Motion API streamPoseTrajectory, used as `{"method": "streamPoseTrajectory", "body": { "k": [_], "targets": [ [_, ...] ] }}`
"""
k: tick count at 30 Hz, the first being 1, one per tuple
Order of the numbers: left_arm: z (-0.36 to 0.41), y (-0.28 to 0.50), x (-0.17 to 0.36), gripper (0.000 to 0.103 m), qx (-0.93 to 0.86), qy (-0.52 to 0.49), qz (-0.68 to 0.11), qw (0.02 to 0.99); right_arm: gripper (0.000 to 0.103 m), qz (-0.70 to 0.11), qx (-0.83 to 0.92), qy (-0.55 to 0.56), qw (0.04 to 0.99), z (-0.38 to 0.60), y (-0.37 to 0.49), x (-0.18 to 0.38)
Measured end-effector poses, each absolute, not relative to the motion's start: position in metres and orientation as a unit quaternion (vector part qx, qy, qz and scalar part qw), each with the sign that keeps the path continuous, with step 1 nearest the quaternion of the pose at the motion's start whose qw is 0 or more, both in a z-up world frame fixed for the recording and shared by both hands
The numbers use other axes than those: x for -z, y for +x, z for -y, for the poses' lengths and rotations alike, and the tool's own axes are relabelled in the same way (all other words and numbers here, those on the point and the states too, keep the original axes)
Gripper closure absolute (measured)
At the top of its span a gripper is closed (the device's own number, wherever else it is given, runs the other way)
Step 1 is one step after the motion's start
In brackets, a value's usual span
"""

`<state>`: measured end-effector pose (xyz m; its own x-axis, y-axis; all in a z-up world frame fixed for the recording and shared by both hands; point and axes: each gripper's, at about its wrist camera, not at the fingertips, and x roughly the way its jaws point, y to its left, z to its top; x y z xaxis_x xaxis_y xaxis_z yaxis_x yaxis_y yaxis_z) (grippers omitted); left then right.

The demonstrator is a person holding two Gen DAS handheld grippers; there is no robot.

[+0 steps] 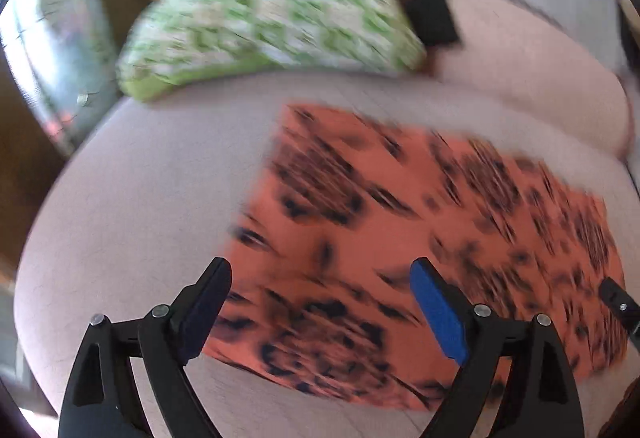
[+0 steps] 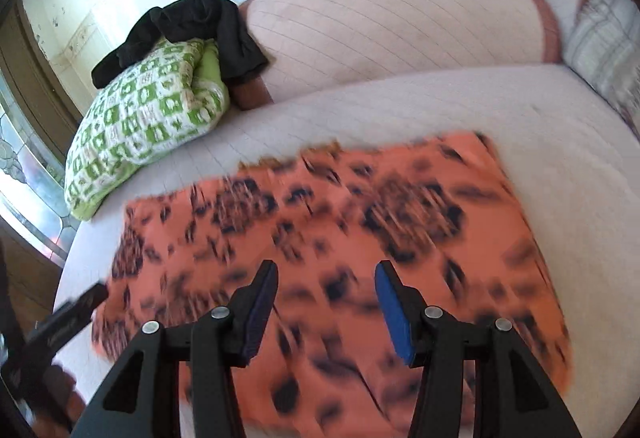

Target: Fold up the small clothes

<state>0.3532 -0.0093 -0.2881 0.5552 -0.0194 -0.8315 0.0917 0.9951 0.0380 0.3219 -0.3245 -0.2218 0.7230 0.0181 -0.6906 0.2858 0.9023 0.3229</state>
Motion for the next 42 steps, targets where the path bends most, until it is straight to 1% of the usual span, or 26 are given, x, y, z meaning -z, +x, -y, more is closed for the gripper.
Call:
{"method": "streamPoseTrajectory", "body": {
  "k": [2,4,6,7,10,13,17,19,22,23,24,25,27,29,30,31,32,33,34,35,36,37,38,39,40,42],
  "targets": [
    [0.026,0.358,0.316,0.012,0.05,0.066,-0.524,0.848,0.049,-0.395,0.081,0.208,0.891,0.332,0.309,0.238],
    [0.032,0.356,0.324,0.006,0.036,0.092,-0.51,0.854,0.05,-0.449,0.085,0.219,0.862,0.341,0.309,0.262],
    [0.028,0.358,0.317,0.006,0.035,0.078,-0.514,0.854,0.052,-0.431,0.062,0.224,0.872,0.349,0.295,0.259],
    [0.022,0.357,0.312,0.006,0.039,0.053,-0.51,0.857,0.05,-0.429,0.058,0.236,0.87,0.354,0.287,0.253],
    [0.0,0.344,0.301,0.006,0.028,0.006,-0.496,0.868,0.047,-0.389,0.031,0.3,0.87,0.377,0.259,0.245],
    [-0.029,0.324,0.298,0.006,0.02,-0.057,-0.501,0.863,0.046,-0.378,0.019,0.369,0.849,0.4,0.23,0.252],
    [-0.067,0.31,0.31,0.006,0.016,-0.149,-0.524,0.839,0.041,-0.369,-0.01,0.461,0.807,0.414,0.213,0.265],
    [-0.074,0.296,0.317,0.007,0.026,-0.185,-0.529,0.828,0.037,-0.361,-0.02,0.507,0.783,0.411,0.213,0.275],
    [-0.089,0.285,0.327,0.007,0.051,-0.27,-0.531,0.802,0.035,-0.348,-0.025,0.564,0.748,0.414,0.215,0.295],
    [-0.089,0.287,0.328,0.007,0.052,-0.277,-0.527,0.802,0.035,-0.344,-0.022,0.578,0.739,0.416,0.216,0.3],
    [-0.088,0.291,0.328,0.007,0.025,-0.251,-0.522,0.815,0.034,-0.339,-0.019,0.595,0.728,0.417,0.219,0.307],
    [-0.083,0.296,0.327,0.007,0.036,-0.25,-0.517,0.818,0.034,-0.331,-0.019,0.616,0.714,0.419,0.22,0.314],
    [-0.078,0.308,0.33,0.008,0.069,-0.274,-0.511,0.812,0.033,-0.318,-0.02,0.646,0.694,0.421,0.224,0.326],
    [-0.074,0.323,0.337,0.008,0.093,-0.306,-0.506,0.801,0.034,-0.299,-0.018,0.649,0.699,0.424,0.23,0.328],
    [-0.074,0.328,0.338,0.011,0.093,-0.316,-0.501,0.8,0.034,-0.291,-0.017,0.647,0.705,0.424,0.234,0.328],
    [-0.074,0.335,0.34,0.022,0.091,-0.327,-0.495,0.8,0.034,-0.287,-0.018,0.647,0.706,0.425,0.238,0.329],
    [-0.074,0.342,0.344,0.029,0.086,-0.339,-0.493,0.797,0.034,-0.279,-0.018,0.651,0.706,0.427,0.242,0.331],
    [-0.076,0.346,0.347,0.042,0.08,-0.347,-0.493,0.794,0.034,-0.267,-0.017,0.657,0.705,0.43,0.244,0.334],
    [-0.079,0.347,0.348,0.061,0.075,-0.356,-0.491,0.791,0.034,-0.255,-0.015,0.663,0.704,0.432,0.246,0.335],
    [-0.081,0.35,0.353,0.073,0.071,-0.365,-0.492,0.787,0.034,-0.243,-0.011,0.667,0.704,0.433,0.248,0.336],
    [-0.082,0.354,0.357,0.079,0.073,-0.371,-0.495,0.783,0.034,-0.233,-0.009,0.667,0.708,0.434,0.251,0.335],
    [-0.083,0.357,0.36,0.081,0.074,-0.377,-0.494,0.78,0.035,-0.227,-0.007,0.663,0.713,0.435,0.254,0.334],
    [-0.083,0.357,0.36,0.082,0.075,-0.379,-0.49,0.782,0.039,-0.224,-0.002,0.651,0.725,0.434,0.259,0.332],
    [-0.083,0.356,0.358,0.083,0.076,-0.373,-0.489,0.785,0.057,-0.227,0.008,0.637,0.737,0.434,0.263,0.329],
    [-0.081,0.356,0.356,0.084,0.075,-0.362,-0.488,0.791,0.083,-0.237,0.021,0.618,0.749,0.434,0.269,0.327],
    [-0.08,0.354,0.352,0.086,0.075,-0.352,-0.484,0.798,0.085,-0.257,0.041,0.595,0.76,0.432,0.278,0.329]
  ]
}}
